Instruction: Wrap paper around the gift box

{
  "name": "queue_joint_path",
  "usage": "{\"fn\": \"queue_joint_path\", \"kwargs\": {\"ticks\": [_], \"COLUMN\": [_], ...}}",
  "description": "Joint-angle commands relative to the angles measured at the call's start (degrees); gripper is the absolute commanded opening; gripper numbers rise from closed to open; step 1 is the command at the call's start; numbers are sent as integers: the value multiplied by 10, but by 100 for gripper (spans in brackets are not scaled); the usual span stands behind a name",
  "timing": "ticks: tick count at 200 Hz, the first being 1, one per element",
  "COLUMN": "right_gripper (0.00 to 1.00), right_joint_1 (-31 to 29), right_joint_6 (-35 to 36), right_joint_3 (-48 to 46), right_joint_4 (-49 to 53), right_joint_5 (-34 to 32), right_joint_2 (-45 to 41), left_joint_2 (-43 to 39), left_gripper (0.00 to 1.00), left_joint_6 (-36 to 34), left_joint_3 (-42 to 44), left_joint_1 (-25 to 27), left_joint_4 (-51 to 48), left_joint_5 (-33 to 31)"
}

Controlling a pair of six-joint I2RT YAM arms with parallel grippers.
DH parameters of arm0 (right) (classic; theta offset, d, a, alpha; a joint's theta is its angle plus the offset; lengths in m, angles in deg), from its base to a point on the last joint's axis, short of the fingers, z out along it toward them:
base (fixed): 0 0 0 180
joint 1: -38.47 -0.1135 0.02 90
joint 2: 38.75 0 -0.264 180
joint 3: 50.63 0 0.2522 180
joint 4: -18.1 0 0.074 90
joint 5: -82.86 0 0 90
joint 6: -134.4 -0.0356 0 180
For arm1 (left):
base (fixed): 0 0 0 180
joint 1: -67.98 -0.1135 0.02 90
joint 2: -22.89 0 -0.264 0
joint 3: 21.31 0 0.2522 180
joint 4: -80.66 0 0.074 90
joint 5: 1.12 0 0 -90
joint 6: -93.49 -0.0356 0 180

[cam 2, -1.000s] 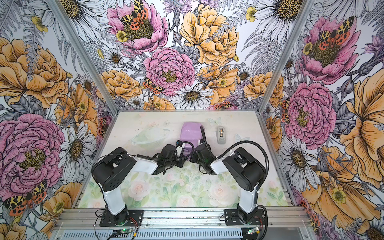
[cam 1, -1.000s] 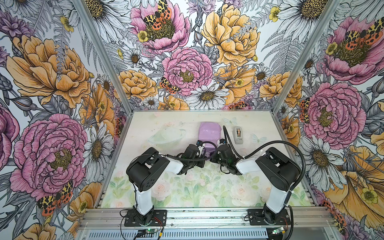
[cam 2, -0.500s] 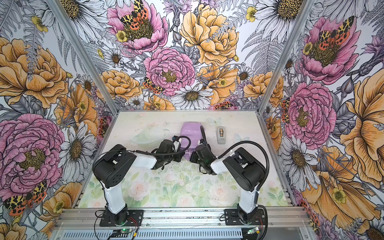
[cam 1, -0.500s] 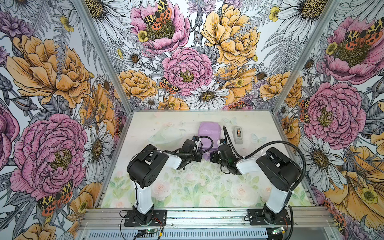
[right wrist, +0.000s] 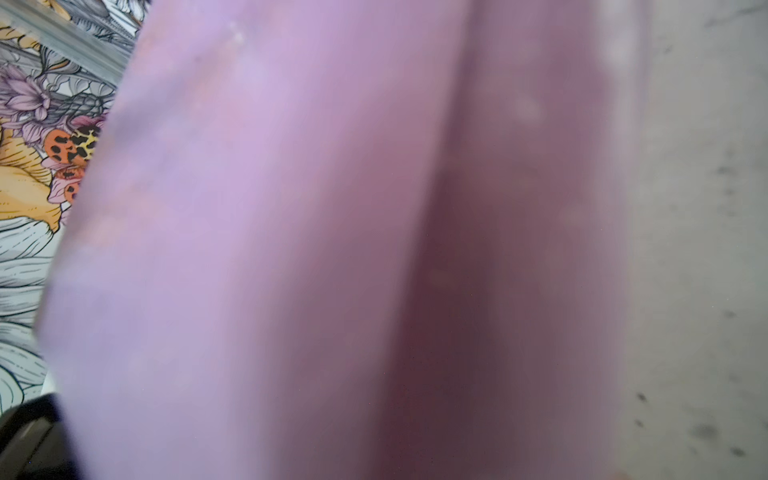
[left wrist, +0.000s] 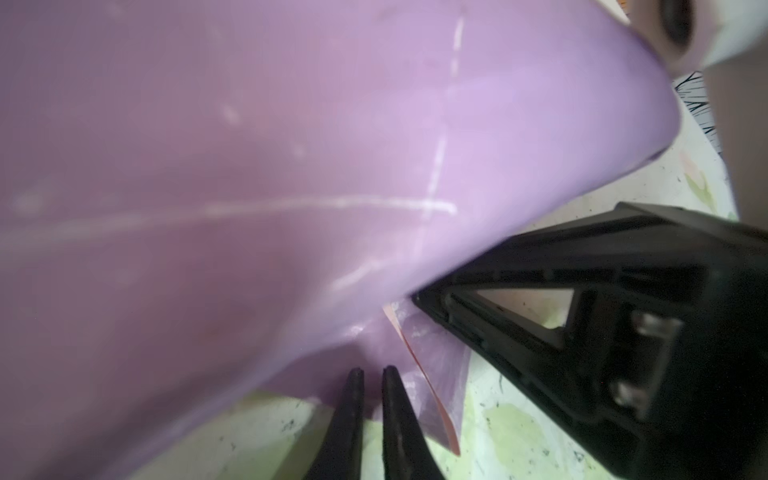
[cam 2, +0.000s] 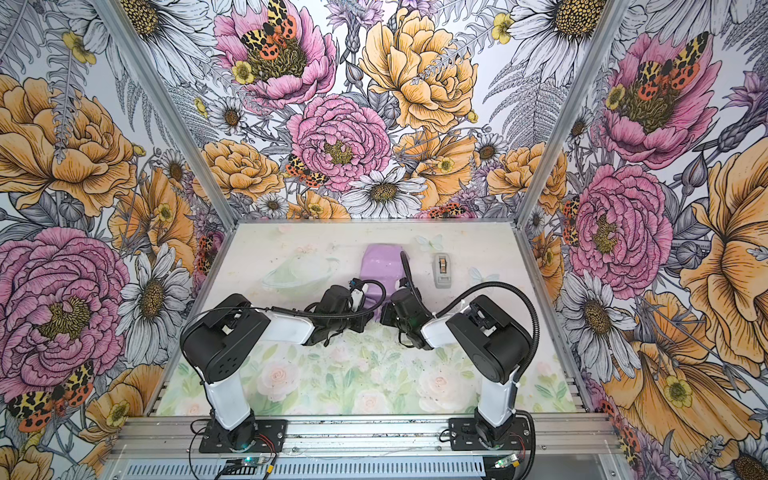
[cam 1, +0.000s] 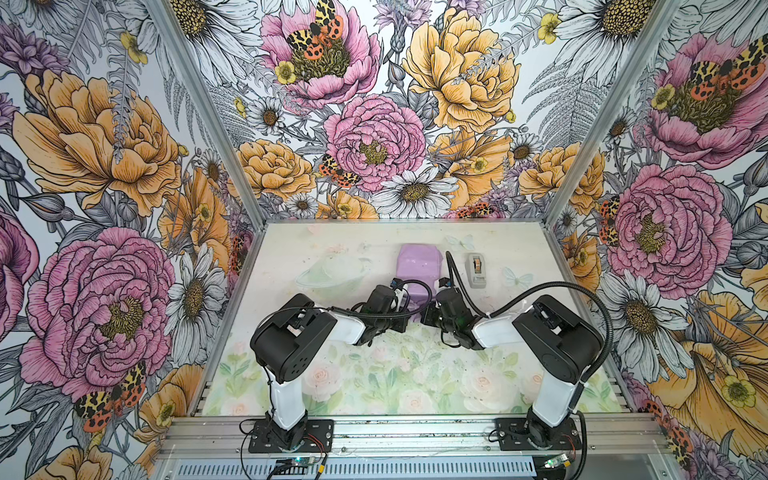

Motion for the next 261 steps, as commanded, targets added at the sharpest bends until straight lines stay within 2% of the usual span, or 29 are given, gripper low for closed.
{"fn": "queue_joint_path", "kwargs": {"ticks": [1, 24, 71, 106, 152, 206, 261], "right_gripper": [20, 24, 26, 15, 5, 2, 1], "right_joint_1": [-2, 0, 9, 22, 11, -1, -9], "right_joint_6": [7, 19, 26, 25, 23, 25, 21], "right_joint_3": [-3, -3, -31, -56, -38, -1, 1], "right_joint_4": [37, 45, 72, 154, 123, 84, 64], "right_joint_5": [13, 22, 29, -19, -6, 9, 27], "right_joint_2": [-26, -66, -159, -212, -159, -86, -51], "left_joint_2": [6, 9, 11, 12, 17, 15, 18], "left_gripper": [13, 13, 13, 13, 13, 13, 12], "left_joint_6": [-12, -13, -12, -10, -8, -8, -6], "left_joint_3": [-5, -8, -9, -9, -9, -7, -9], "left_joint_1": [-9, -9, -10, -9, -5, -6, -6], "left_joint_4": [-38, -39, -38, -37, -35, -36, -36], "left_joint_5": [0, 0, -2, -1, -1, -2, -2]}}
